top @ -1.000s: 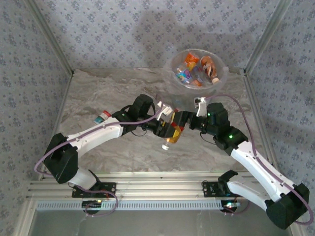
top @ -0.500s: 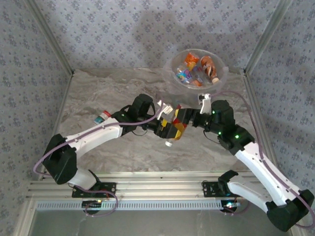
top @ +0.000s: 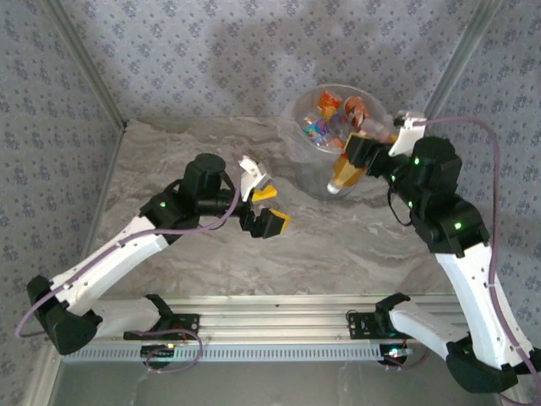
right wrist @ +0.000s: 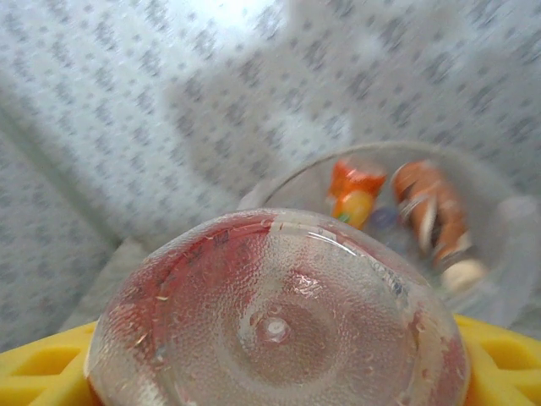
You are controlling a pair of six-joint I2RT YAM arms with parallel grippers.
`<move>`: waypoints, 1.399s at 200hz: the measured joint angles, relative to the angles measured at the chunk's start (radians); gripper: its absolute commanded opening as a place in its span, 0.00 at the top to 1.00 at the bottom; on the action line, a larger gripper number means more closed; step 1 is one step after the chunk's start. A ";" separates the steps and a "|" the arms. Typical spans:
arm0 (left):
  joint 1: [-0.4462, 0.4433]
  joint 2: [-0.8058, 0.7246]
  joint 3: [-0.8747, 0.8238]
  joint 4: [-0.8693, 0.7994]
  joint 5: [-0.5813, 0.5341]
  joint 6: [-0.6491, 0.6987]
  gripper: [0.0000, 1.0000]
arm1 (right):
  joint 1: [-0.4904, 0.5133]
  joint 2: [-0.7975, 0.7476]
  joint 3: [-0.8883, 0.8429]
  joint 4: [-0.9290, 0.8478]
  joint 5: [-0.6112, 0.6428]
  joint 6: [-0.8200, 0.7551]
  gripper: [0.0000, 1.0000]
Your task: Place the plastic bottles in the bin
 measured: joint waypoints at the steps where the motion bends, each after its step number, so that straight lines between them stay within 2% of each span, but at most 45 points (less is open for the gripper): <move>1: 0.001 -0.002 0.001 -0.003 -0.002 0.004 0.00 | -0.003 0.006 0.007 -0.001 0.003 -0.004 0.31; 53: 0.116 -0.048 0.004 -0.110 -0.046 0.079 0.01 | -0.063 0.236 0.214 -0.004 0.076 -0.137 0.31; 108: 0.163 -0.083 -0.090 -0.101 -0.052 0.093 0.00 | -0.074 0.457 0.397 -0.002 0.097 -0.276 0.31; 171: 0.174 -0.076 -0.099 -0.102 -0.053 0.093 0.00 | -0.087 0.706 0.618 -0.107 0.085 -0.409 0.31; 222: 0.174 -0.076 -0.099 -0.103 -0.053 0.100 0.00 | -0.085 0.814 0.710 -0.269 0.085 -0.473 0.29; 246: 0.174 -0.074 -0.099 -0.103 -0.053 0.100 0.00 | -0.083 0.845 0.745 -0.322 0.085 -0.486 0.21; 267: 0.174 -0.072 -0.099 -0.104 -0.053 0.100 0.00 | -0.081 0.868 0.771 -0.353 0.085 -0.493 0.08; 280: 0.174 -0.072 -0.099 -0.104 -0.053 0.100 0.00 | -0.080 0.879 0.784 -0.367 0.085 -0.494 0.04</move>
